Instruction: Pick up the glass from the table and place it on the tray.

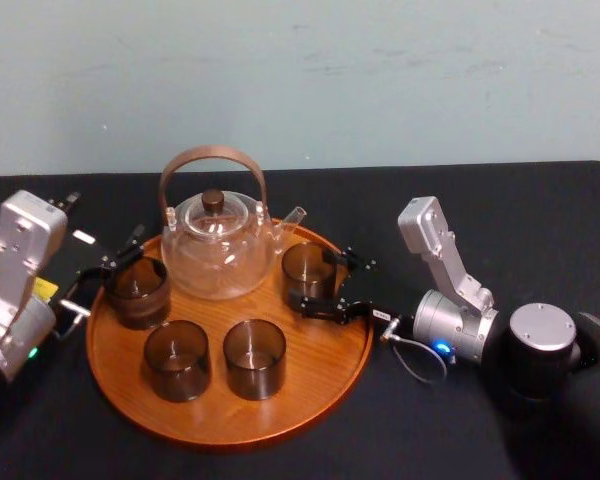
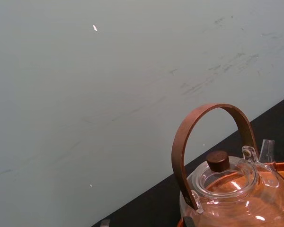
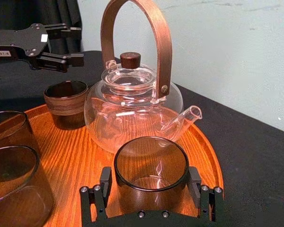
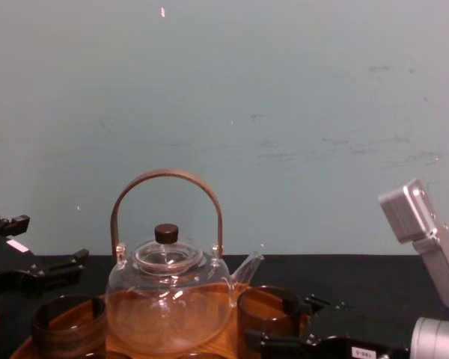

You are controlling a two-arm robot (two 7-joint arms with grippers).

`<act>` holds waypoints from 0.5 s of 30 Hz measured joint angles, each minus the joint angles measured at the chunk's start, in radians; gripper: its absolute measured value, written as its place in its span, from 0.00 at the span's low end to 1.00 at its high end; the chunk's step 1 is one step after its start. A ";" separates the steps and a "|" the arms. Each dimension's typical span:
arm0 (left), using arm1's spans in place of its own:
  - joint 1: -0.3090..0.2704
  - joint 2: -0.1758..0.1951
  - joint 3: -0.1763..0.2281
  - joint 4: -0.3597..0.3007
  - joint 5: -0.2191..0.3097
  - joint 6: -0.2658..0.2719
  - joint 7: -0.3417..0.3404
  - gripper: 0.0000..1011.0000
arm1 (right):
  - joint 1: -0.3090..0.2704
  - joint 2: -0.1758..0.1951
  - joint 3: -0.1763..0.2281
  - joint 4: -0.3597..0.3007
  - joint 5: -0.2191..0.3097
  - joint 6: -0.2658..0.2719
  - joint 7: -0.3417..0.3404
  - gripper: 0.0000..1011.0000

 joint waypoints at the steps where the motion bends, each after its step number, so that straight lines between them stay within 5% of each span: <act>1: 0.000 0.000 0.000 0.000 0.000 0.000 0.000 0.99 | 0.000 0.000 0.000 -0.001 0.000 0.000 0.000 0.99; 15: 0.000 0.000 0.000 0.000 0.000 0.000 0.000 0.99 | -0.066 0.060 0.021 -0.167 0.024 -0.007 -0.003 0.99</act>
